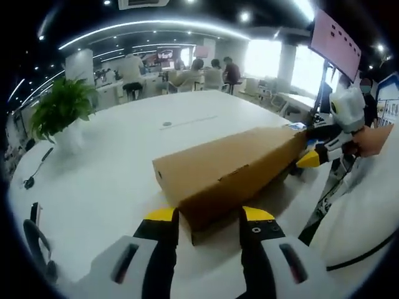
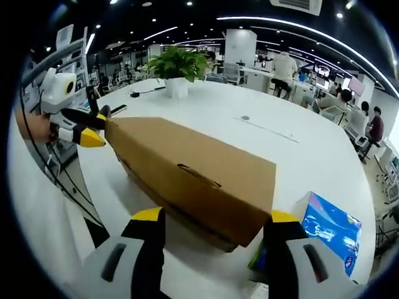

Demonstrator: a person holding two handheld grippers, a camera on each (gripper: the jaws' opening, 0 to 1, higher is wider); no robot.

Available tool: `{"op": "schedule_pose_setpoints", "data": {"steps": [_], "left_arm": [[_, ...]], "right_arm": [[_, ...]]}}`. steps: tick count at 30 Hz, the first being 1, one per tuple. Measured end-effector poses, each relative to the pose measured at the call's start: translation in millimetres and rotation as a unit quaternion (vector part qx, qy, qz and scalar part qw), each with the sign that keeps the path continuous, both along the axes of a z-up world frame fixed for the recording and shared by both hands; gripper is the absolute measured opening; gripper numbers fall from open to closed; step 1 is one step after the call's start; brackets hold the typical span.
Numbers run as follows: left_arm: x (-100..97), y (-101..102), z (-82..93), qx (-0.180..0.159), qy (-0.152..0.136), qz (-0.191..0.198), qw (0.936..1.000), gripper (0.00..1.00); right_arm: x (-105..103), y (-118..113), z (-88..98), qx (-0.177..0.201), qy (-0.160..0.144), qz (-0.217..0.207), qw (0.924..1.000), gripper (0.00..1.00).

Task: Operate the shoe box by opening the lid, removing the specified soft item, and placing it in the target area until the item is outside and the box remains undamaged.

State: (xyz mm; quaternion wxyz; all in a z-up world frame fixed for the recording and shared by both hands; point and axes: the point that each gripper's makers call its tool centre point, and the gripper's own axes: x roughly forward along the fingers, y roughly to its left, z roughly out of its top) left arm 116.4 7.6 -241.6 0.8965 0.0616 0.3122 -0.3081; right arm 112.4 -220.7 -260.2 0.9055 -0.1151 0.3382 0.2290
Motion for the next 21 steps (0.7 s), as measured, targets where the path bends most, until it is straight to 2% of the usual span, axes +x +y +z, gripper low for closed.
{"op": "schedule_pose_setpoints", "data": {"steps": [2, 5, 9, 12, 14, 16, 20, 21], "left_arm": [[-3.3, -2, -4.8, 0.006, 0.009, -0.004, 0.9999, 0.4], [-3.9, -1, -9.5, 0.022, 0.008, -0.014, 0.9996, 0.4], [-1.7, 2, -12.7, 0.013, 0.021, -0.003, 0.9997, 0.4], [-1.9, 4, -14.7, 0.01, 0.024, -0.001, 0.9997, 0.39], [-2.5, 4, -16.3, 0.008, 0.026, -0.001, 0.9996, 0.37], [-2.4, 5, -19.8, 0.009, 0.033, 0.0, 0.9994, 0.36], [-1.7, 4, -20.9, 0.011, 0.037, -0.001, 0.9993, 0.37], [-2.4, 3, -22.1, 0.004, 0.049, 0.001, 0.9988, 0.38]], "right_arm": [[-2, 1, -4.9, -0.002, 0.006, -0.012, 0.9999, 0.66], [-2, 4, -7.0, 0.014, 0.007, -0.028, 0.9995, 0.68], [-4, 7, -9.4, 0.023, 0.018, -0.034, 0.999, 0.71], [-8, 9, -14.3, 0.008, 0.027, -0.023, 0.9993, 0.72], [-7, 8, -14.6, 0.004, 0.022, -0.023, 0.9995, 0.73], [-8, 11, -18.0, 0.024, 0.039, -0.03, 0.9985, 0.77], [-7, 11, -18.6, 0.013, 0.037, -0.033, 0.9987, 0.77], [-6, 10, -18.7, 0.017, 0.039, -0.041, 0.9983, 0.77]]}}
